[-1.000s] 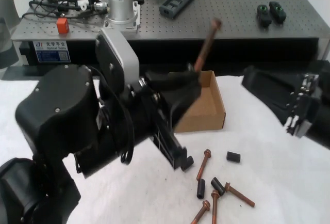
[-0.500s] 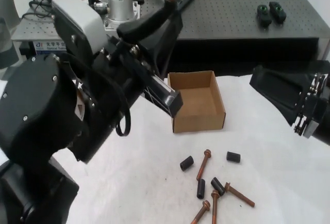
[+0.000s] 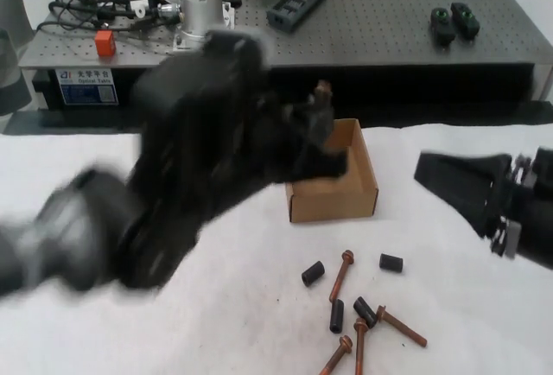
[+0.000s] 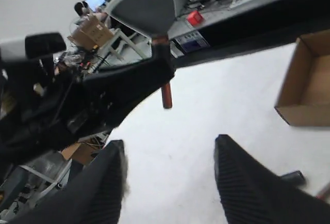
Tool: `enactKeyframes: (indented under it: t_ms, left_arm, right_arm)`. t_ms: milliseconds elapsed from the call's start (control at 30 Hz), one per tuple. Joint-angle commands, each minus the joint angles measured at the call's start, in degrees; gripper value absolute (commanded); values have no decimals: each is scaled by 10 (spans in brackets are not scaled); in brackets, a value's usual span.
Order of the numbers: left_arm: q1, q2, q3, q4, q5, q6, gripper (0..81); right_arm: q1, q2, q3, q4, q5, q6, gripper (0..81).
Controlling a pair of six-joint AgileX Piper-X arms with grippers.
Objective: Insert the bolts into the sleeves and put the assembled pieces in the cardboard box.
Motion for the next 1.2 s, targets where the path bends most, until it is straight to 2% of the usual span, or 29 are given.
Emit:
enactKeyframes:
  t_ms: [0,267,467,600,700,800,933,1000,1167]
  left_arm:
    - [8,53,-68,76,3,-8,7]
    - [13,308,-393,301,21,-8,7]
    - [13,451,-590,401,13,5,7]
    - [13,504,-655,444,12,12,7]
    - [14,514,-658,452,12,12,6]
    - [15,513,-658,450,12,12,94]
    - [16,513,-658,452,14,11,323]
    - [16,506,-662,475,16,11,389]
    - [25,439,-665,589,10,36,389]
  right_arm:
    - [-32,-23,-2,67,-5,-20,358]
    - [-110,-86,-2,75,-3,-22,353]
    - [-141,-95,-2,75,6,-22,353]
    - [-144,-95,-2,100,24,-25,357]
    - [-143,-93,-2,129,40,-54,357]
    - [-143,-83,-2,171,57,-105,357]
    - [-143,-48,-20,266,88,-199,357]
    - [-142,-17,-31,292,114,-261,357]
    - [-102,81,-66,324,167,-352,357]
